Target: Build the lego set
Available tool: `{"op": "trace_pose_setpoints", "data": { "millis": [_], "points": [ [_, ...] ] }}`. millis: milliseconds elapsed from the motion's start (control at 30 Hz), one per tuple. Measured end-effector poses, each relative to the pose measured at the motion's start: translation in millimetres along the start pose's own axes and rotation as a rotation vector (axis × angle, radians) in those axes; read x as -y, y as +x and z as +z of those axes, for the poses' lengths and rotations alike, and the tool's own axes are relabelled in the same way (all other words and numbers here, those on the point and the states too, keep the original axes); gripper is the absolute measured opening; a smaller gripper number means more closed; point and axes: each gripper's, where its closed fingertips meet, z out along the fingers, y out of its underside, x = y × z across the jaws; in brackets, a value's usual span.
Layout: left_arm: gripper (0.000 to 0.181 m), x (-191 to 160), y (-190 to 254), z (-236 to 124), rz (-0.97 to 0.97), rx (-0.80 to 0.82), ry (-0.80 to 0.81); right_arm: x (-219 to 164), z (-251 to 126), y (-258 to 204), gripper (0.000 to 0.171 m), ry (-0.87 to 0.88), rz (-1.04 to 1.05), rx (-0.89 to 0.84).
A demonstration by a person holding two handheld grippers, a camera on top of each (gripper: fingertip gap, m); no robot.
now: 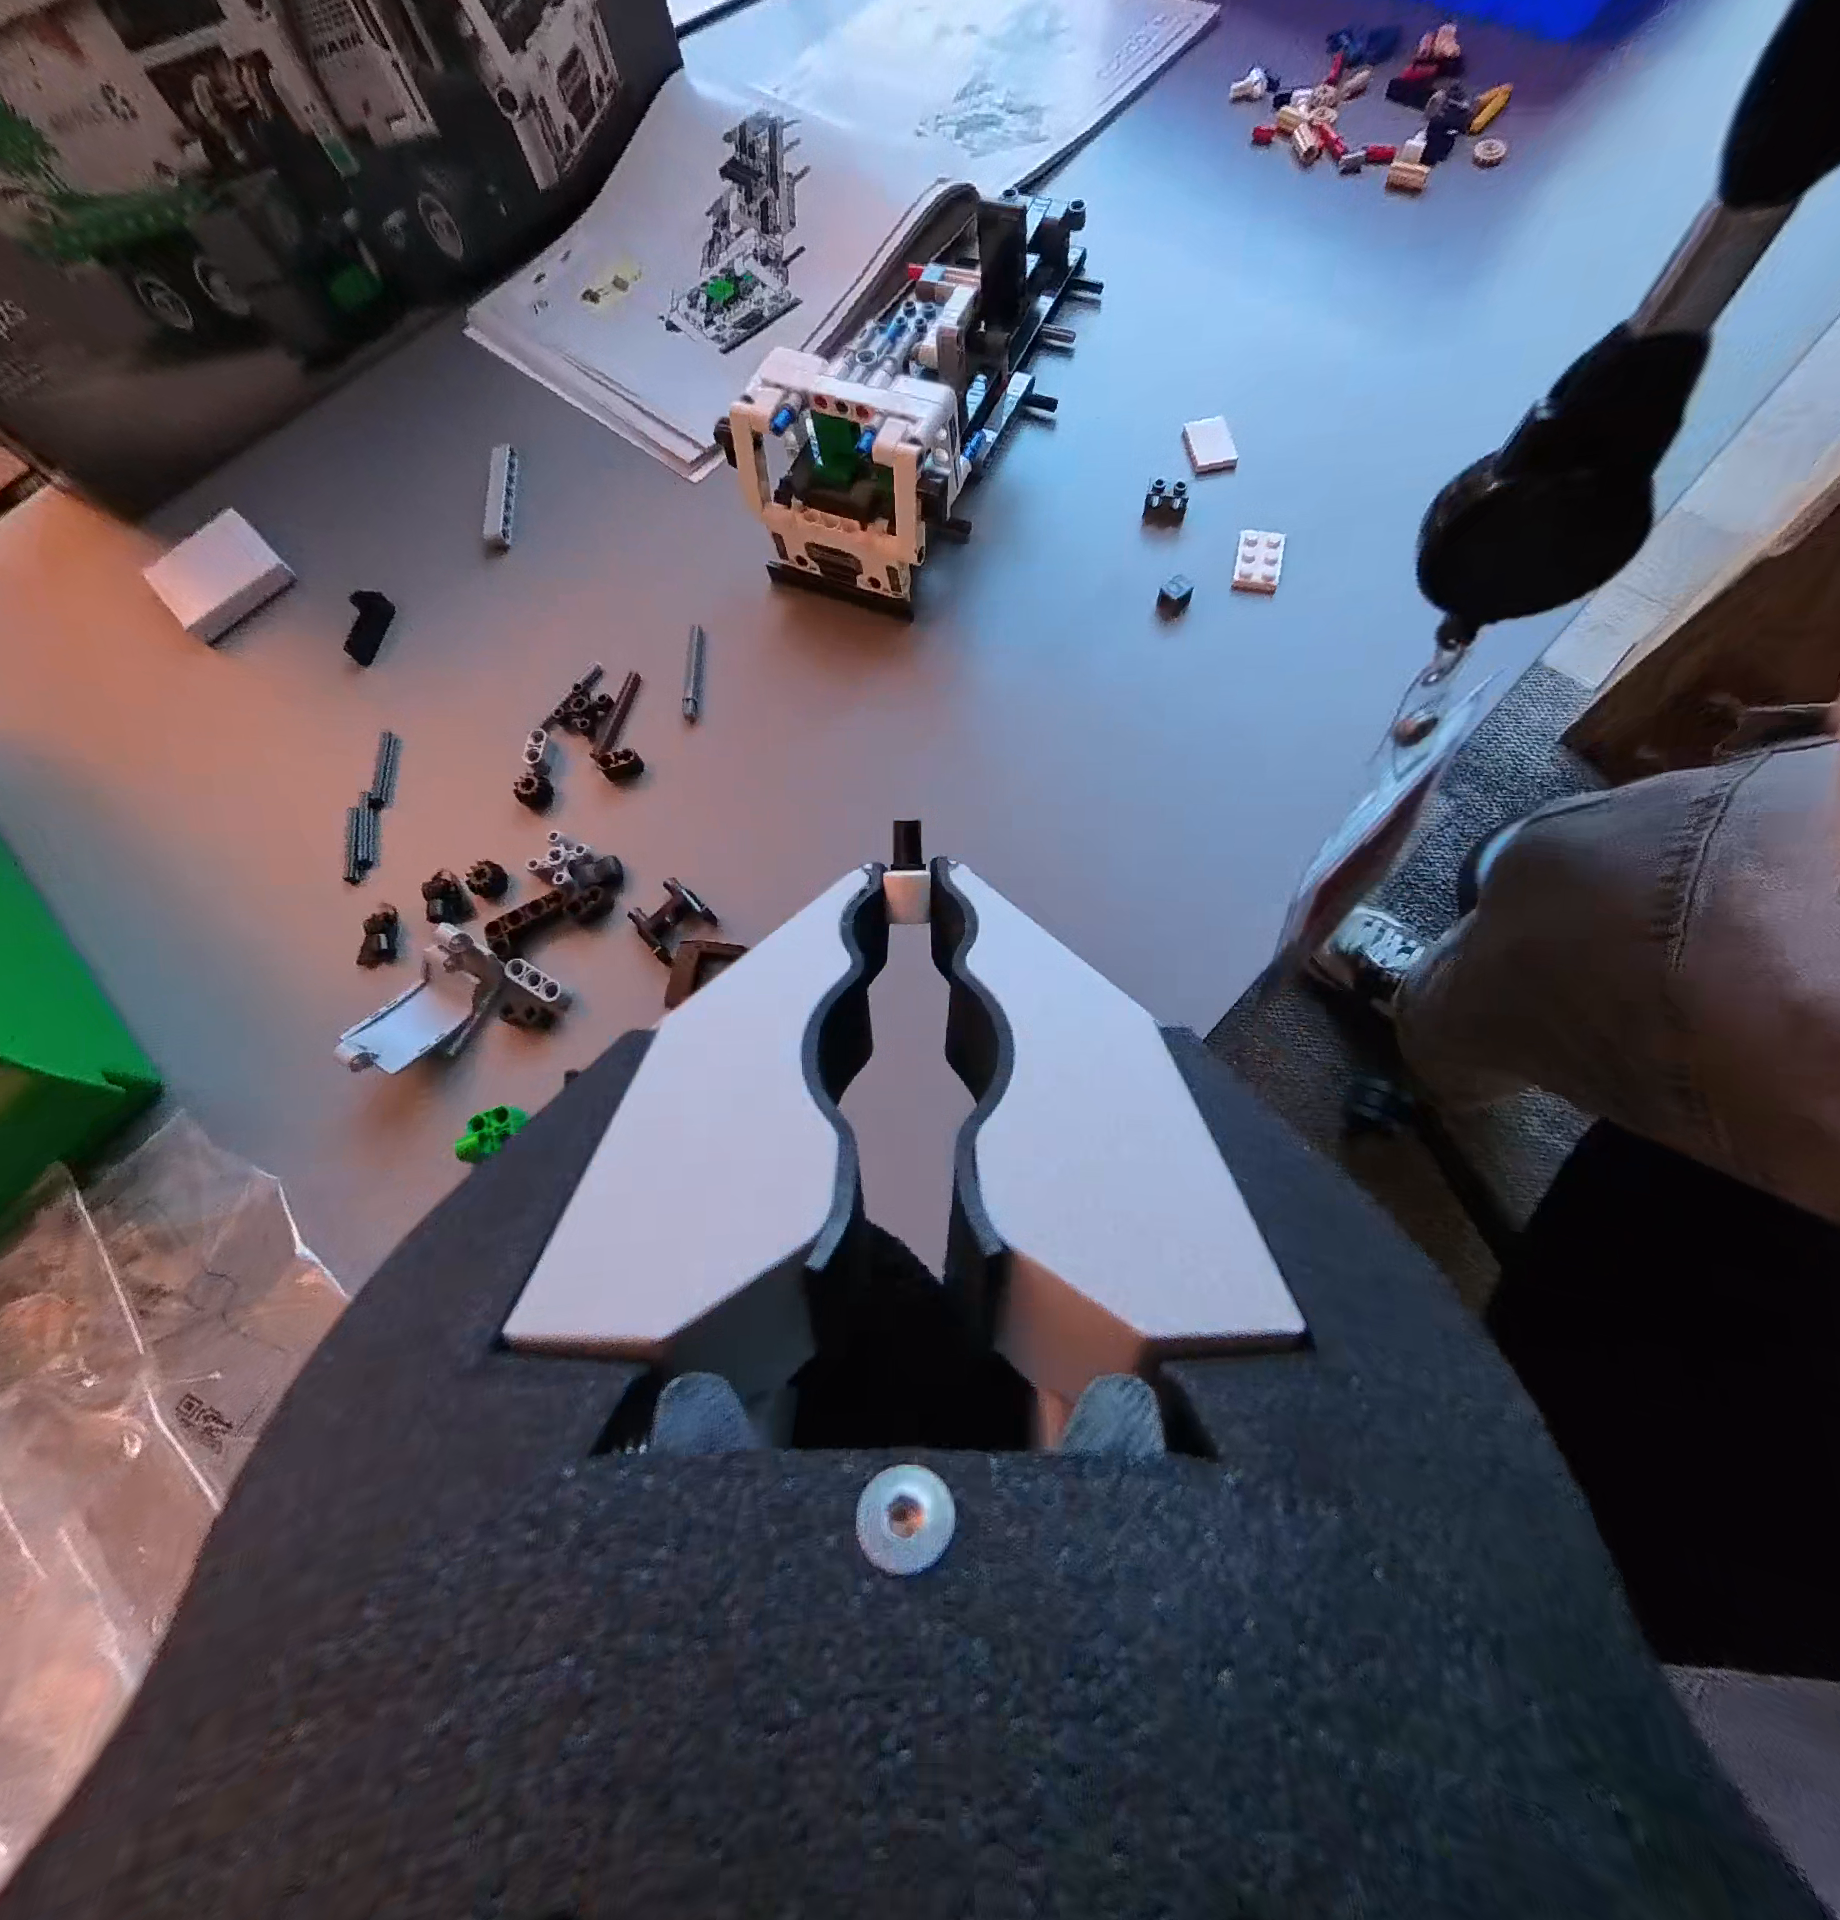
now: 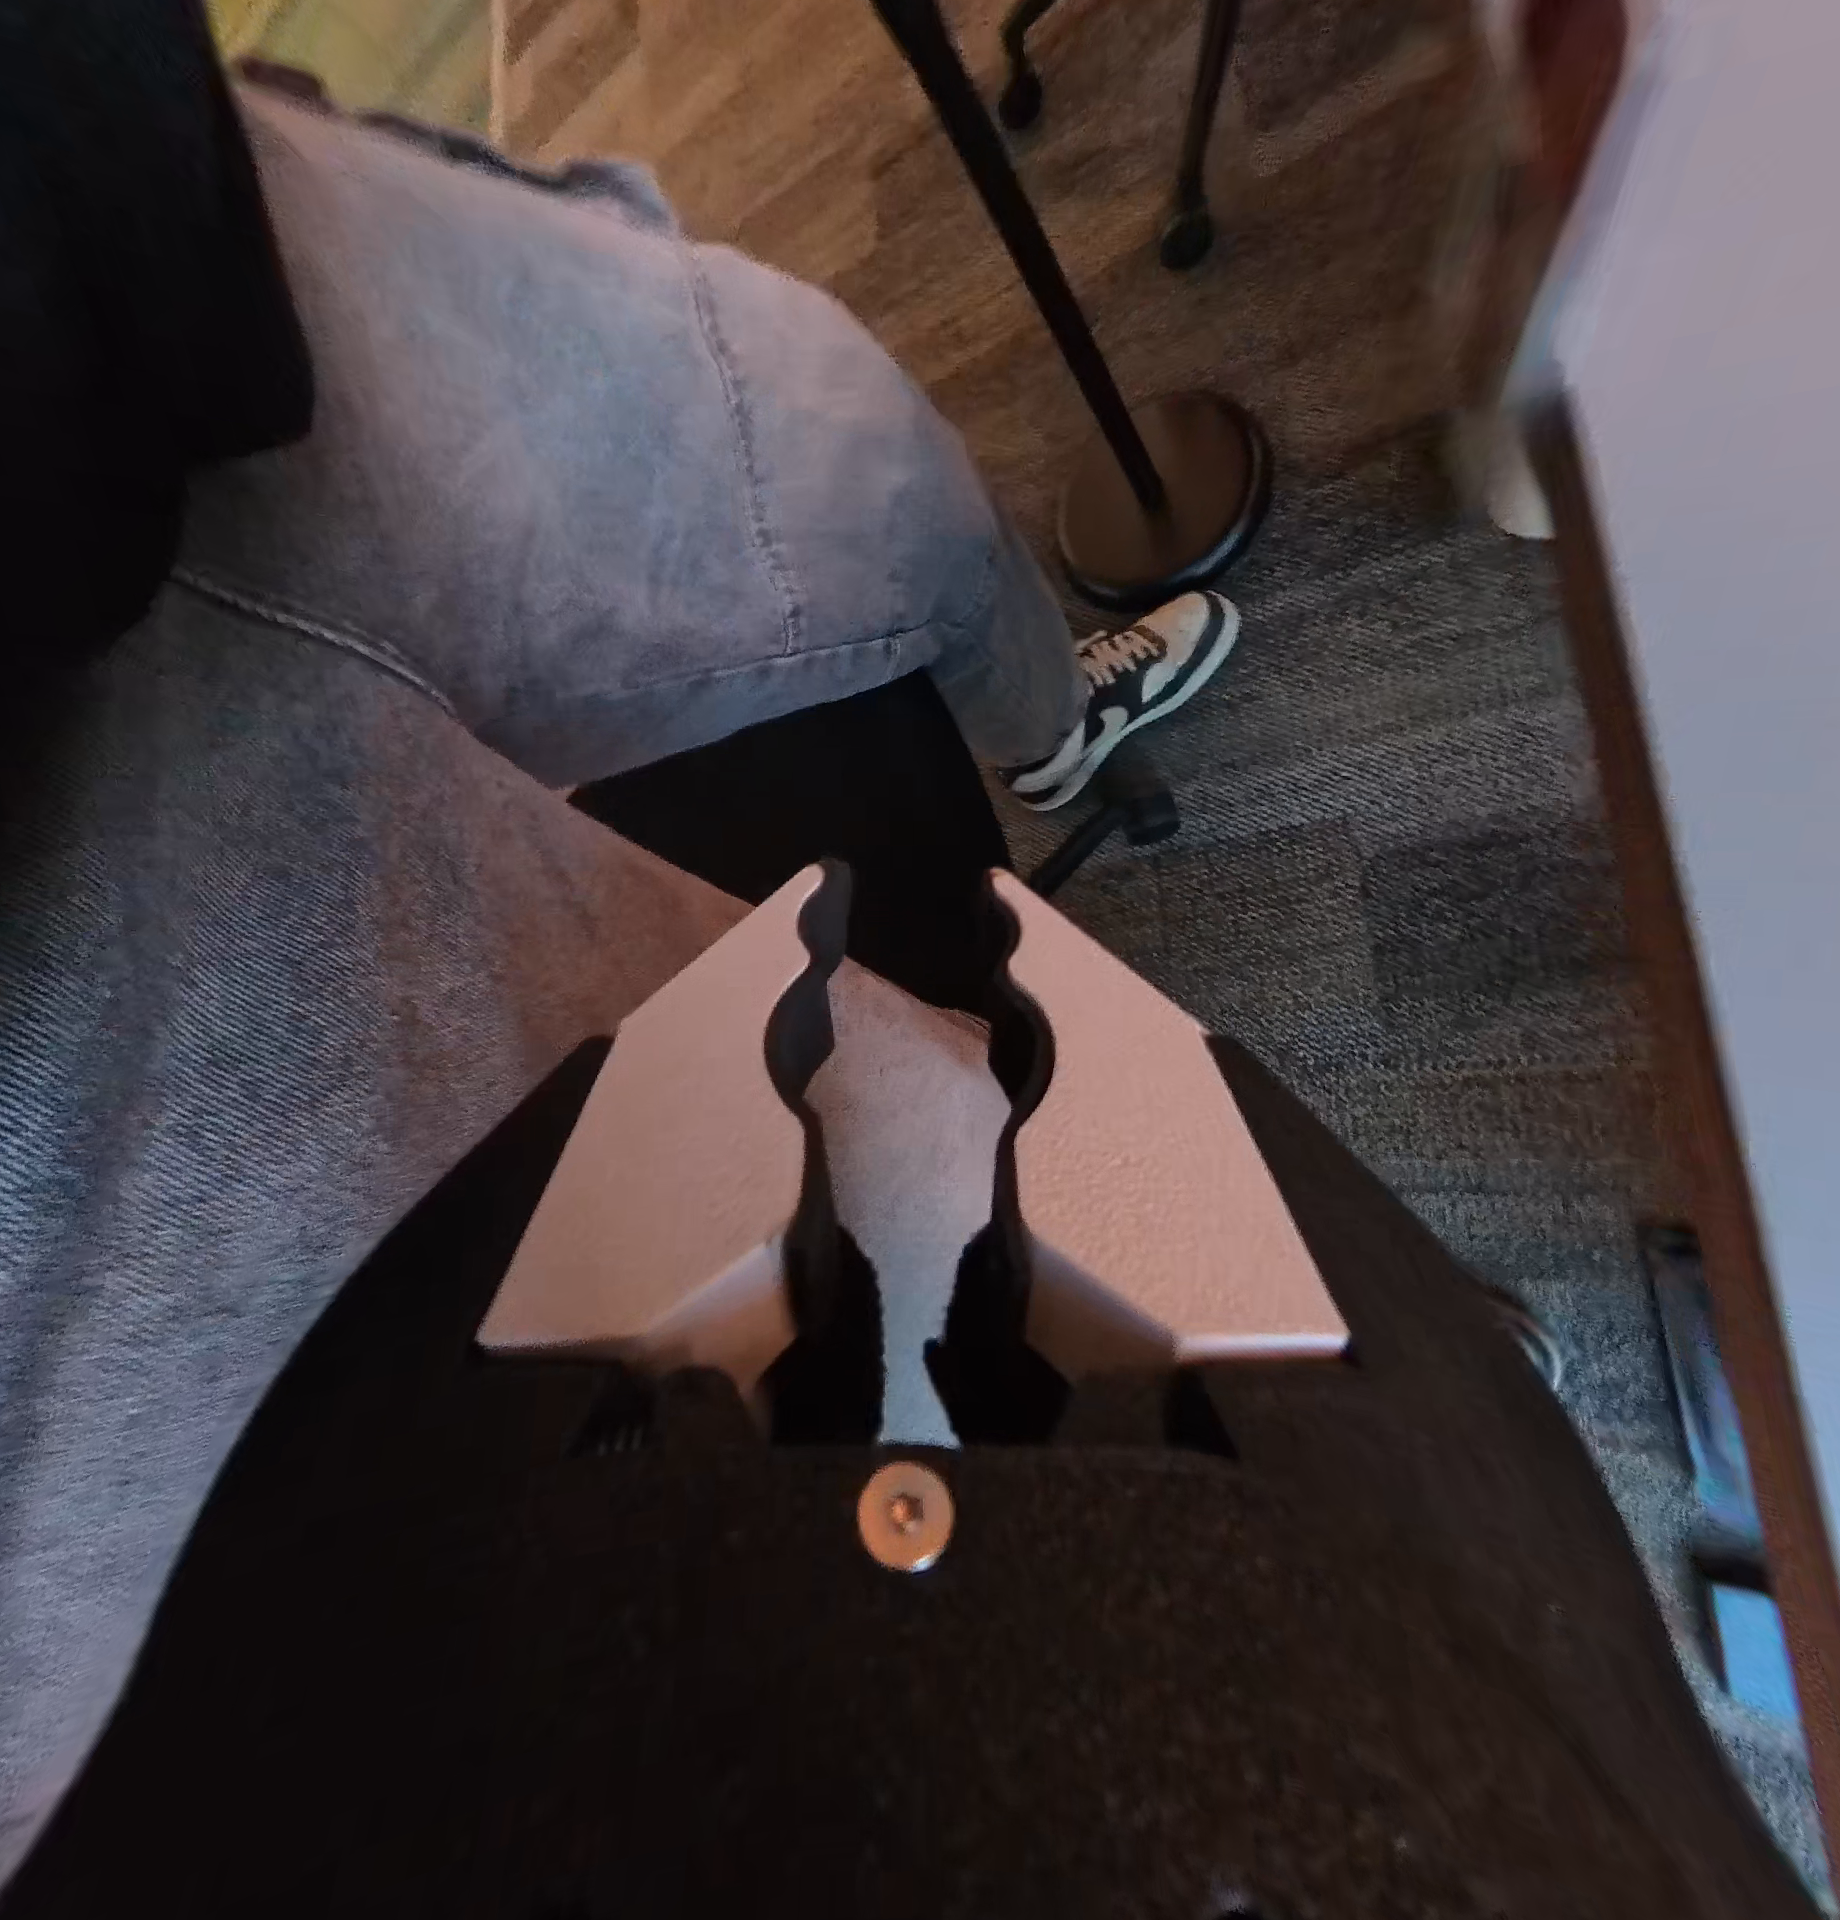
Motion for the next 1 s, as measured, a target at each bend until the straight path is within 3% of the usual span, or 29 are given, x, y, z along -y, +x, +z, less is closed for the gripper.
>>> {"op": "trace_pose_setpoints", "data": {
  "millis": [100,167,300,400,467,600,667,767,867,1000],
  "points": [
    [0.007,8,3,-2,-0.016,0.005,-0.008,-12,37,-9,0.025,-0.026,-0.121,0.107],
    [0.007,16,4,-4,-0.021,0.017,0.002,-25,82,-21,0.026,-0.042,-0.213,0.254],
    [0.007,22,7,-10,-0.037,0.046,0.012,-96,184,-80,0.025,-0.155,-0.489,0.705],
    [0.007,13,11,-15,-0.053,0.056,-0.011,-145,250,-113,0.027,-0.129,-0.642,0.906],
    [0.007,2,10,-20,-0.041,0.073,-0.048,-171,290,-125,0.029,-0.089,-0.788,0.899],
    [0.007,-16,3,-31,-0.052,0.094,-0.097,-189,342,-153,0.034,0.035,-0.935,0.691],
    [0.006,-23,-2,-34,-0.071,0.102,-0.102,-197,352,-172,0.052,0.045,-0.911,0.615],
    [0.007,-30,-9,-34,-0.105,0.109,-0.097,-222,364,-179,0.048,-0.004,-0.972,0.511],
    [0.006,-35,-15,-34,-0.095,0.123,-0.100,-221,374,-194,0.046,0.016,-0.966,0.500],
    [0.006,-40,-15,-37,-0.094,0.128,-0.113,-222,399,-183,0.042,-0.088,-0.995,0.383]
  ]
}}
